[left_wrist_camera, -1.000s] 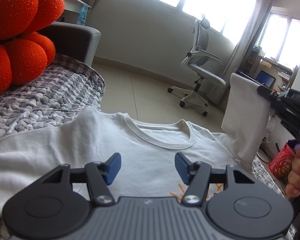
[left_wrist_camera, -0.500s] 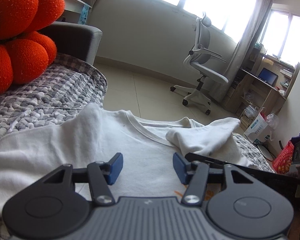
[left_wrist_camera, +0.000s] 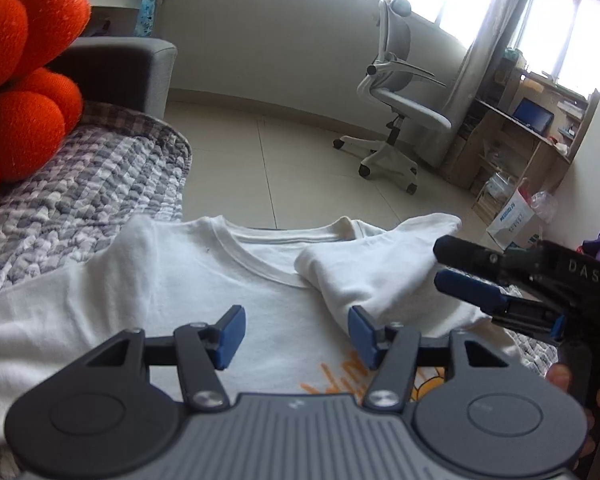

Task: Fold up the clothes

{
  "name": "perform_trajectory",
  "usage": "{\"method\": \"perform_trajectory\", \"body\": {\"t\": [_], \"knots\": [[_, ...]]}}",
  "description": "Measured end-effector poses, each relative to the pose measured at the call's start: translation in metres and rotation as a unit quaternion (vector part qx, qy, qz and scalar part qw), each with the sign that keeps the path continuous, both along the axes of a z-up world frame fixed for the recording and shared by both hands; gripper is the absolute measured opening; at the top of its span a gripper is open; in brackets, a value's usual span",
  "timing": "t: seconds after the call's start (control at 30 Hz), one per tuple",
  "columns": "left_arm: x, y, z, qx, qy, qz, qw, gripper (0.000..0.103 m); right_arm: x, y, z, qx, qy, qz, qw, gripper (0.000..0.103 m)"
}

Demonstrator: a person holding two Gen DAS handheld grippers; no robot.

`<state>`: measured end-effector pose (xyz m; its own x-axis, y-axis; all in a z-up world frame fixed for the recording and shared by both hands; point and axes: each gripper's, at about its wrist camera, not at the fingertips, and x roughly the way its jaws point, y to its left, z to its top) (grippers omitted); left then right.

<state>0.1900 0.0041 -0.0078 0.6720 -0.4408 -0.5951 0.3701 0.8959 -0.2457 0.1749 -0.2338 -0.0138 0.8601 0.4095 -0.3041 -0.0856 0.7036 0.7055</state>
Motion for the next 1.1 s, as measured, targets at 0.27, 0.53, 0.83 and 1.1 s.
{"method": "perform_trajectory", "body": {"t": [0.27,0.53,0.83,1.1], "knots": [[0.013,-0.063,0.017,0.072,-0.023,-0.037,0.9964,0.064,0.001,-0.039,-0.014,0.074,0.026,-0.095,0.992,0.051],[0.031,-0.124,0.004,0.129,-0.032,-0.059,0.9894,0.064,0.001,-0.052,-0.023,0.083,0.043,-0.136,0.986,0.051],[0.043,-0.15,-0.005,0.127,-0.053,-0.038,0.9897,0.016,-0.001,-0.067,-0.033,0.127,0.057,-0.153,0.978,0.051],[0.032,-0.12,0.006,0.075,-0.071,0.043,0.9937,0.007,0.001,-0.065,-0.032,0.124,0.054,-0.135,0.982,0.051]]}}
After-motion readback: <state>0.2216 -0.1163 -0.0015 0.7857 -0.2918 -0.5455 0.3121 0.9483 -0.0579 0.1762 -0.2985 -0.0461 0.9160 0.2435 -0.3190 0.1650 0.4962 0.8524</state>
